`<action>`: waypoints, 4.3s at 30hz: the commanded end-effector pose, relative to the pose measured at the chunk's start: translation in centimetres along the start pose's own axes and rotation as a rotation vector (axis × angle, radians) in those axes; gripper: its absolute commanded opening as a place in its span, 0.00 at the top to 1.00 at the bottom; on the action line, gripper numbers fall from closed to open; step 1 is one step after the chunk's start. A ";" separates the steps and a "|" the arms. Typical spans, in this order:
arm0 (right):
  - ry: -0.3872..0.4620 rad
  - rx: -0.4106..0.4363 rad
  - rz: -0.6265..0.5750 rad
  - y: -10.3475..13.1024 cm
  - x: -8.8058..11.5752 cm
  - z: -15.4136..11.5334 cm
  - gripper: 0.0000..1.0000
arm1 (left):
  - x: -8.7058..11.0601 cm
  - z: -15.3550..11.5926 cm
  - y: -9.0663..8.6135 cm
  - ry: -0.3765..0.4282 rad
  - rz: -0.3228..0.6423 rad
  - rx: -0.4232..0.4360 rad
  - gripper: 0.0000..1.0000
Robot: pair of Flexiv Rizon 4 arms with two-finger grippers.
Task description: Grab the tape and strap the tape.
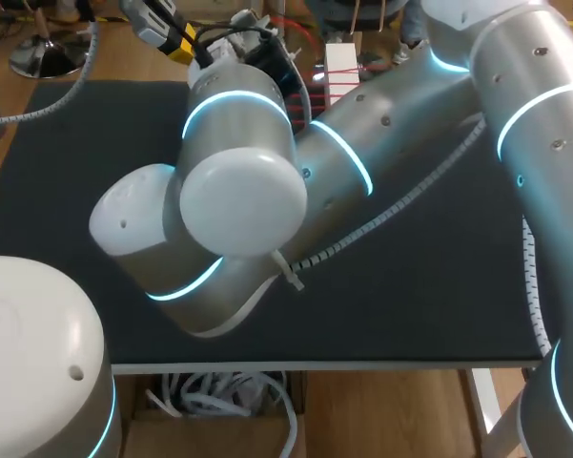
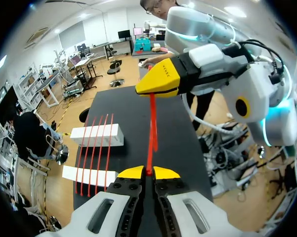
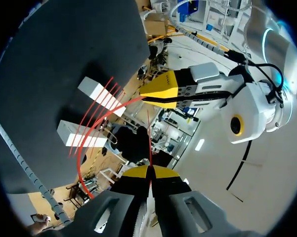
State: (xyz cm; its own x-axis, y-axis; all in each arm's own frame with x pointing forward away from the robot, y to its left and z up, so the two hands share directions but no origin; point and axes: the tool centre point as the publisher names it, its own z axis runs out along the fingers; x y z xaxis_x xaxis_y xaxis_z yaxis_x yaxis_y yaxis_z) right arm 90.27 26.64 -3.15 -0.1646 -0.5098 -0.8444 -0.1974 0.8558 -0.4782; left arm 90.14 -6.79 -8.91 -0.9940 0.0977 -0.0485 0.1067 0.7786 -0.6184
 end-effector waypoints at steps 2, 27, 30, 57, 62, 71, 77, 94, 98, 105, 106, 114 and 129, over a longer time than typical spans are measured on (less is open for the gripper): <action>0.012 0.009 -0.011 0.3 0.1 -0.1 1.00 | 0.0 0.0 0.0 0.002 -0.001 -0.004 1.00; -0.025 0.033 -0.027 1.1 0.0 1.6 1.00 | 0.0 0.0 0.0 0.002 -0.001 -0.004 1.00; -0.027 0.024 -0.025 1.4 -0.1 1.5 1.00 | 0.0 0.0 0.0 0.002 -0.001 -0.004 1.00; -0.037 0.009 -0.037 2.0 -0.5 1.6 1.00 | 0.0 0.0 0.0 0.002 -0.001 -0.004 1.00; -0.035 0.009 -0.045 1.8 -0.5 1.3 1.00 | 0.0 0.0 0.0 0.002 -0.001 -0.004 1.00; -0.029 0.010 -0.052 1.6 0.0 1.1 1.00 | 0.0 0.0 0.0 0.002 -0.001 -0.004 1.00; -0.032 0.007 -0.047 2.0 -0.1 1.2 1.00 | 0.0 0.0 0.0 0.002 -0.001 -0.004 1.00; -0.046 0.014 -0.044 2.0 -0.8 1.4 1.00 | 0.0 0.0 0.0 0.002 -0.001 -0.004 1.00; -0.047 0.014 -0.042 2.0 -0.8 1.4 1.00 | 0.0 0.0 0.0 0.002 -0.001 -0.004 1.00; -0.054 0.018 -0.034 1.8 -1.2 1.2 1.00 | 0.0 0.0 0.0 0.002 -0.001 -0.004 1.00; -0.055 0.018 -0.034 1.8 -1.2 1.2 1.00 | 0.0 0.0 0.0 0.002 -0.001 -0.004 1.00; -0.052 0.017 -0.039 1.7 -1.0 1.2 1.00 | 0.0 0.0 0.0 0.002 -0.001 -0.004 1.00; -0.040 0.014 -0.057 1.4 -0.4 1.1 1.00 | 0.0 0.0 0.0 0.002 -0.001 -0.004 1.00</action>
State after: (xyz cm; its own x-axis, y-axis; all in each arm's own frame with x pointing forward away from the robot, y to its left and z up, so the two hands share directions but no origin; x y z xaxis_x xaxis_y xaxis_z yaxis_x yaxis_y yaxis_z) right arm 91.11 28.29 -3.83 -0.1135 -0.5503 -0.8272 -0.1870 0.8296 -0.5262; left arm 90.14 -6.79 -8.92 -0.9940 0.0976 -0.0486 0.1067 0.7787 -0.6183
